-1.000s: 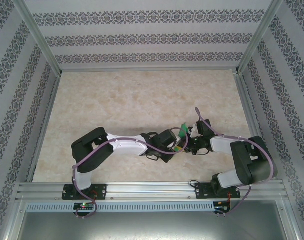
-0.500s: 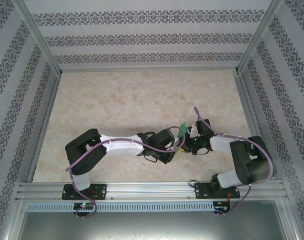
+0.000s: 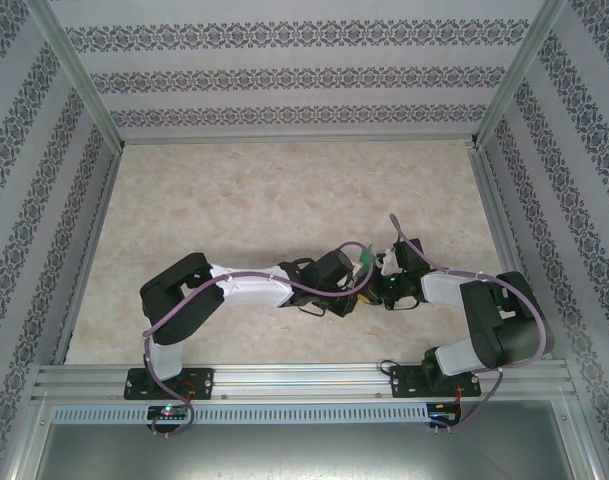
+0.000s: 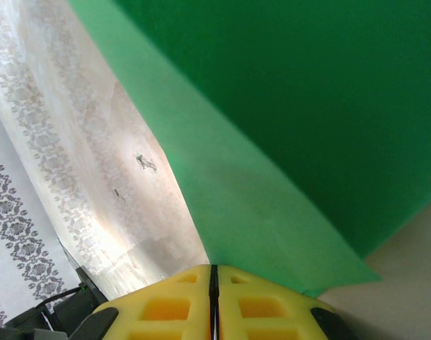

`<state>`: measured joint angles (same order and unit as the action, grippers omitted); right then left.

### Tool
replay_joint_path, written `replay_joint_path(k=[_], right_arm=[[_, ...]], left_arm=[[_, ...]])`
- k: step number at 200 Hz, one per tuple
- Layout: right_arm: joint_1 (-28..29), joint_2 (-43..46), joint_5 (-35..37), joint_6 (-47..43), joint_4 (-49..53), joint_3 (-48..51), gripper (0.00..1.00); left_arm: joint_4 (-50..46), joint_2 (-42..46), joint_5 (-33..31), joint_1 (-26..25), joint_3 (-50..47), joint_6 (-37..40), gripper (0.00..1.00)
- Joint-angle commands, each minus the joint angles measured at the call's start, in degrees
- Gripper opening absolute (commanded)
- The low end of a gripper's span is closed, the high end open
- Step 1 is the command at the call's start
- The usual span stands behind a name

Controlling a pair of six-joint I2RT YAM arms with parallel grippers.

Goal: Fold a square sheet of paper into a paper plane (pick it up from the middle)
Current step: Fold the wing for the fifth time at the center of the table.

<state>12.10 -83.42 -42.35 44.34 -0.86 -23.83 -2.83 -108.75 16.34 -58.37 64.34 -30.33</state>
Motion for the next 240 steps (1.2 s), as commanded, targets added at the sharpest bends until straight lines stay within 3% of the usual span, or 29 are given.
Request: replay_joint_path(k=[1,145,240], right_arm=[[-1.28,-1.51,7.39,-1.36,2.91,1.95,0.1],[-3.04,-0.67,5.17,-1.16,3.47,-0.85,0.1],[-8.15,-1.95,4.05,-4.84,6.38,-6.37,0.15]], left_arm=[[1.61,-2.61,-0.83,0.54,1.46,-0.07,0.0],[3.32,-6.28,3.17,0.71,-4.84,1.58,0.0],[2.32,-5.87,6.41,1.29,-7.48,3.17,0.0]])
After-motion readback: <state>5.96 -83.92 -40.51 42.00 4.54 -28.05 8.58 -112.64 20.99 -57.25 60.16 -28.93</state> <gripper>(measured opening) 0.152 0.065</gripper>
